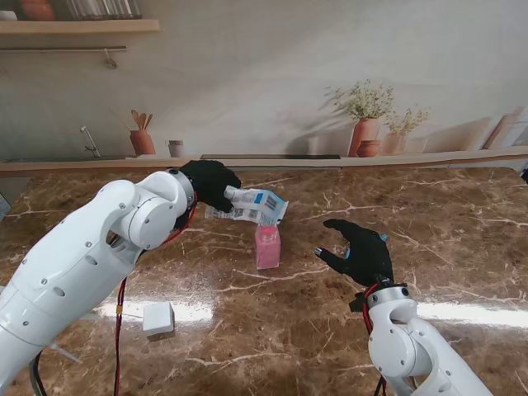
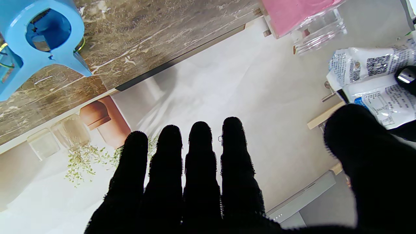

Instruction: Fill the seasoning bottle

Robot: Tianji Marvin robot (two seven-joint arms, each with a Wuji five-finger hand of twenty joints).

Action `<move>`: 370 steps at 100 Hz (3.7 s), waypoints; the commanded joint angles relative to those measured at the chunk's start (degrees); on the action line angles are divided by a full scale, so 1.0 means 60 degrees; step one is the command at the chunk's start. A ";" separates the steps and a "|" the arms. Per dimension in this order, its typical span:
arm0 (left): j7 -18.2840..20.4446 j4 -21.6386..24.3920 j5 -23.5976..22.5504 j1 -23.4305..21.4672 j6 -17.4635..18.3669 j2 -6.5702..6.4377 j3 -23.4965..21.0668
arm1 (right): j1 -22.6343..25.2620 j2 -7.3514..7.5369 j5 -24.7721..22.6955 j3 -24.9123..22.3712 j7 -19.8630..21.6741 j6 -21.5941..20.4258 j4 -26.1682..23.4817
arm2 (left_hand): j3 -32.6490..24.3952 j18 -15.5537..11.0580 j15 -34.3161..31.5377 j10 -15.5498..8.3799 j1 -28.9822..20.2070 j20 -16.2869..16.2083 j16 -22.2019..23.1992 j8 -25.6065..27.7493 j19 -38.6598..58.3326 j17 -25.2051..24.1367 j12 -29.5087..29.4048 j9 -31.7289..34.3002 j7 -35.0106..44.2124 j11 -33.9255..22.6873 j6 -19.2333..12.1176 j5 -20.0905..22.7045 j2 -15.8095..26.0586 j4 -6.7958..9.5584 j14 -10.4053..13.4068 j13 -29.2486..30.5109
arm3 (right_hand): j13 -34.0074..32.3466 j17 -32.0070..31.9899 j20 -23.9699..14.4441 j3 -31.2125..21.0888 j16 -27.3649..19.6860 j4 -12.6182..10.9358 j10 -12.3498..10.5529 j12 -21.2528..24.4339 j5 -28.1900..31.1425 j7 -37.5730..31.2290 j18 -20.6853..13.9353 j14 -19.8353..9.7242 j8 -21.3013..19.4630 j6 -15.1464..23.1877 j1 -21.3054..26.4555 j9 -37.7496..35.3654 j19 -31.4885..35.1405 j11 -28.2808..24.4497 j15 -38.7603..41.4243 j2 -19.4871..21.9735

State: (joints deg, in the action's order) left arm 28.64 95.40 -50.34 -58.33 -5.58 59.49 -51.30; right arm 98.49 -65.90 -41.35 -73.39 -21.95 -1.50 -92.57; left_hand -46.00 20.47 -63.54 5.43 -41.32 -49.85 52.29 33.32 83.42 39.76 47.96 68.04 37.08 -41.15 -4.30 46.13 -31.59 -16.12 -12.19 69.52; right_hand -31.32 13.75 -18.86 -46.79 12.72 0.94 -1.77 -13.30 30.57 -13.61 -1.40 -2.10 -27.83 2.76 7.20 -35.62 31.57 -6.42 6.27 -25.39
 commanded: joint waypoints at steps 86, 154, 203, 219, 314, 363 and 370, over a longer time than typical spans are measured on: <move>-0.0499 0.0027 0.0265 -0.0750 0.0218 -0.0008 -0.0564 | 0.0045 -0.0023 0.0050 0.0070 0.0184 0.0075 0.0022 | -0.0139 0.0033 0.1046 -0.0762 -0.1779 0.0002 0.0336 -0.0112 -0.0096 -0.0417 0.0498 -0.0136 0.3888 -0.0385 -0.0885 -0.0307 0.0963 -0.0044 0.0047 0.0248 | -0.0162 -0.0008 -0.0189 -0.0154 0.0275 -0.0131 0.0070 -0.0270 0.0301 -0.0099 0.0085 0.0053 -0.0103 0.0213 -0.0008 -0.0174 0.0163 -0.0065 0.0111 0.0332; -0.2400 -0.0345 0.0458 -0.1806 0.0611 0.0216 -0.1121 | 0.0022 -0.0003 0.0068 0.0102 0.0324 0.0115 0.0010 | 0.0114 -0.0004 0.1339 -0.0899 -0.1973 -0.0074 0.0596 -0.0162 -0.0318 -0.0838 0.0620 -0.0442 0.3866 -0.0145 -0.1284 -0.0420 0.1211 -0.0008 0.0029 -0.0123 | -0.0202 -0.0004 -0.0202 -0.0196 0.0336 -0.0124 0.0093 -0.0363 0.0332 -0.0120 0.0115 0.0119 -0.0100 0.0197 0.0023 -0.0313 0.0170 -0.0117 0.0141 0.0373; -0.4098 -0.0906 0.1544 -0.2710 0.0907 0.0521 -0.1708 | -0.0007 -0.0002 0.0058 0.0174 0.0332 0.0159 0.0014 | 0.0162 0.0026 0.1262 -0.0890 -0.1823 -0.0355 0.0854 0.0849 -0.0364 -0.1080 0.0894 -0.0483 0.4045 -0.0329 -0.1720 -0.0147 0.1646 -0.0001 -0.0112 -0.0251 | -0.0210 0.0008 -0.0200 -0.0217 0.0343 -0.0124 0.0096 -0.0380 0.0299 -0.0108 0.0116 0.0122 -0.0088 0.0162 0.0032 -0.0317 0.0178 -0.0106 0.0140 0.0364; -0.5093 -0.1279 0.2589 -0.3004 0.1100 0.0806 -0.1814 | -0.0021 -0.0012 0.0027 0.0227 0.0282 0.0245 0.0022 | 0.0145 0.0055 0.1204 -0.0836 -0.1842 -0.0455 0.0948 0.1254 -0.0425 -0.1255 0.1048 -0.0537 0.4216 -0.0421 -0.1757 -0.0109 0.1770 0.0069 -0.0211 -0.0362 | -0.0258 0.0042 -0.0202 -0.0294 0.0350 -0.0134 0.0067 -0.0380 0.0199 -0.0071 0.0109 0.0114 -0.0078 0.0070 0.0046 -0.0307 0.0198 -0.0107 0.0160 0.0305; -0.6468 -0.2431 1.1313 -0.4452 0.4740 0.2352 -0.0261 | 0.1194 0.0043 -0.0600 0.0066 0.0644 0.1113 -0.3128 | -0.0261 -0.0035 0.3546 -0.1617 -0.3782 -0.1004 0.1806 0.2048 -0.2899 -0.4425 0.1090 -0.1247 0.3792 0.1458 -0.1176 0.0895 0.1592 0.0945 -0.0207 -0.2867 | -0.1469 0.0787 -0.0791 -0.0090 0.1019 0.0063 0.0164 -0.0622 -0.0106 -0.0006 0.0468 0.0363 -0.0123 -0.0474 0.0368 -0.0750 0.1338 -0.0405 0.0924 -0.0162; -0.5203 -0.2512 1.3186 -0.4624 0.4997 0.2330 0.0130 | 0.1054 0.0033 -0.0546 0.0476 0.0681 0.1167 -0.3427 | -0.0862 -0.0038 0.4947 -0.1888 -0.4664 -0.1096 0.2719 0.1698 -0.3712 -0.5181 -0.0496 -0.0769 0.4032 0.0910 -0.1605 0.1950 0.0811 0.0831 -0.0174 -0.3101 | -0.2843 0.1628 -0.2426 0.0691 0.2842 0.0227 0.0120 -0.1643 0.0098 -0.0367 0.1139 0.0356 -0.0397 -0.0687 0.1303 -0.1520 0.3384 -0.1206 0.2630 -0.0819; -0.5167 -0.2476 1.3188 -0.4650 0.4989 0.2311 0.0114 | 0.0963 0.0016 -0.0527 0.0588 0.0603 0.1162 -0.3379 | -0.0872 -0.0037 0.4982 -0.1865 -0.4672 -0.1105 0.2750 0.1691 -0.3731 -0.5196 -0.0486 -0.0777 0.4042 0.0909 -0.1577 0.1972 0.0804 0.0824 -0.0182 -0.3110 | -0.3178 0.1918 -0.2847 0.0715 0.3399 0.0272 0.0012 -0.2084 0.0472 -0.0775 0.1221 0.0259 -0.0682 -0.0602 0.1670 -0.1982 0.4039 -0.1608 0.3398 -0.1037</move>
State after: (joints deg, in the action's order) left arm -2.15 79.96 28.85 -85.79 24.59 73.55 -50.71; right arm 104.56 -65.49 -44.74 -70.40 -18.66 5.30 -113.13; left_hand -37.31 20.70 -35.55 8.36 -56.89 -54.99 67.49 44.08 61.80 9.40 44.43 61.10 8.21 -31.19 -5.51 52.97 -30.10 -16.83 -15.08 52.00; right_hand -47.63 23.86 -33.00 -43.59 30.09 0.74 -0.60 -23.13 31.78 -16.25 5.36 0.36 -30.24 -0.91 14.61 -45.26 52.03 -13.98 23.07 -30.18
